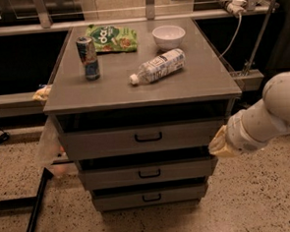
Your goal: Open bottom drawer
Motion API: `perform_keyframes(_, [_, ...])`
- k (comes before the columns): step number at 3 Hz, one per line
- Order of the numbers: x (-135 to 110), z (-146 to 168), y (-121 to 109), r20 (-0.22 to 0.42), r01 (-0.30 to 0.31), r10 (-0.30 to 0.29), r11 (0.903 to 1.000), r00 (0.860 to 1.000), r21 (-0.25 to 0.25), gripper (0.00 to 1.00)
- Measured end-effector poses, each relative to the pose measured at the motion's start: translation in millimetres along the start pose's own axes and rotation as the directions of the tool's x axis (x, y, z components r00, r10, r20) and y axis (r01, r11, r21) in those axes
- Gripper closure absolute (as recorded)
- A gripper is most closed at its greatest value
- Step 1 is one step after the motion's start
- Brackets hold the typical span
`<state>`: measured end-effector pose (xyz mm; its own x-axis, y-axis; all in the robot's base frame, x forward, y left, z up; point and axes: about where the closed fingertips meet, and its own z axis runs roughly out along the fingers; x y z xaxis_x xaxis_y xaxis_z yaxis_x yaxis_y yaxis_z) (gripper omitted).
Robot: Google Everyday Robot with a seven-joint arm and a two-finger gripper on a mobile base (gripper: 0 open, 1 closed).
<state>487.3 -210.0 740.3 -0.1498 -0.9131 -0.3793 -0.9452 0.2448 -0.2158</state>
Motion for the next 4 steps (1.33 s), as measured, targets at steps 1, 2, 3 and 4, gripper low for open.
perform_keyframes(1, [3,12,-4,0.011,-0.008,0.008,1.0000,1.000,0.006,1.00])
perform_keyframes(2, [13,23,4,0.013,-0.010,0.010,0.9999,1.000,-0.005,1.00])
perform_keyframes(3, [45,78,32,0.015,0.010,-0.010,0.9995,1.000,-0.031,1.00])
perform_keyframes(4, [79,154,50,0.064,0.000,0.001,0.9998,0.998,-0.021,1.00])
